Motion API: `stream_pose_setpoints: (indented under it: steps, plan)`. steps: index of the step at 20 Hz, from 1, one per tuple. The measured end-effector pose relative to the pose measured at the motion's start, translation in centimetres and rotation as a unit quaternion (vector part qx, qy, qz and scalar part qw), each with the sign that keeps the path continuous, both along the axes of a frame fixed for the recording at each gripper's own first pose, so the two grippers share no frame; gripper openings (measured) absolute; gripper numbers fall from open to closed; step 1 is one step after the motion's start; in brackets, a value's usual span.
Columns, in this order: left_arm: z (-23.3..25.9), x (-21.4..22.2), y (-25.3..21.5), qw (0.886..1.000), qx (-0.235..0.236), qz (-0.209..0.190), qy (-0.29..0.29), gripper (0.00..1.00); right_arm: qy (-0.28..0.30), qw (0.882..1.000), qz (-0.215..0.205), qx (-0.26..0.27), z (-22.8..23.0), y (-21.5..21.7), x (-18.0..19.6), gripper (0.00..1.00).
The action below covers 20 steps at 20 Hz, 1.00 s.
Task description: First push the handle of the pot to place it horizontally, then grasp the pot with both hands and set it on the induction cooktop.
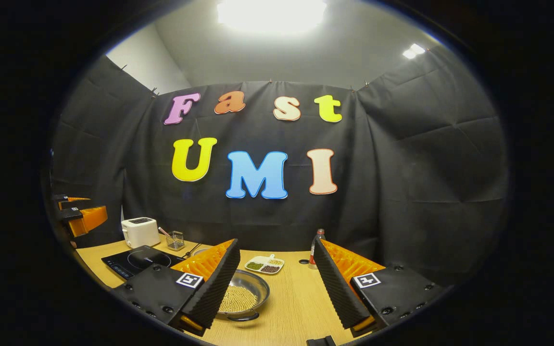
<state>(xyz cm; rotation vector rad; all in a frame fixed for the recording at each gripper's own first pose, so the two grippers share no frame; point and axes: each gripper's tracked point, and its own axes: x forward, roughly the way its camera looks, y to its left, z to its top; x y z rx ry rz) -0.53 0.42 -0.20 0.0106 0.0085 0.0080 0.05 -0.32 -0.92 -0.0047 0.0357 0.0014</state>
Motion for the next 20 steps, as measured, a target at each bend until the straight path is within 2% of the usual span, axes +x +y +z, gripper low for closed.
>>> stream_pose_setpoints:
  steps: [2,4,5,6,10,12,13,14,17,18,19,20]
  plan:
    - [0.1,0.1,0.2,1.0,0.0,0.001,-0.002,0.82,-0.003,1.0,0.002,-0.004,0.2,0.2,0.2,0.96]
    - [0.0,0.1,0.4,1.0,0.0,0.001,-0.002,0.8,-0.003,1.0,0.004,-0.006,0.2,0.6,0.3,0.84]
    - [0.0,0.2,0.5,1.0,0.001,0.001,-0.003,0.8,-0.001,1.0,0.005,-0.006,0.1,0.7,0.3,0.82]
    - [0.1,0.2,0.6,1.0,0.001,0.001,-0.003,0.82,0.0,1.0,0.006,-0.006,0.1,0.8,0.4,0.75]
    - [0.0,0.4,1.2,1.0,0.002,0.003,-0.004,0.8,0.003,1.0,0.009,-0.005,0.0,1.6,0.6,0.52]
    - [0.0,0.4,1.7,1.0,0.002,0.004,-0.004,0.82,0.011,1.0,0.02,-0.004,0.1,2.4,0.4,0.49]
    - [-0.1,0.5,1.9,1.0,0.002,0.005,-0.005,0.82,0.014,1.0,0.026,-0.002,-0.4,2.8,0.8,0.43]
    - [0.0,0.5,2.2,1.0,0.002,0.005,-0.005,0.8,0.018,0.999,0.028,-0.001,-0.4,3.2,0.6,0.28]
    - [0.0,0.5,3.2,1.0,0.005,0.007,-0.006,0.8,0.019,0.999,0.027,-0.002,-0.6,4.2,0.9,0.24]
    - [0.0,0.6,3.6,1.0,0.006,0.009,-0.008,0.8,0.017,1.0,0.023,0.0,-0.9,3.8,0.9,0.05]
    - [0.0,0.5,4.1,1.0,0.006,0.01,-0.009,0.8,0.018,1.0,0.023,0.002,-0.7,4.2,0.8,0.02]
    - [0.1,0.5,4.6,1.0,0.006,0.012,-0.01,0.82,0.025,0.999,0.029,0.004,-0.8,5.0,0.8,0.04]
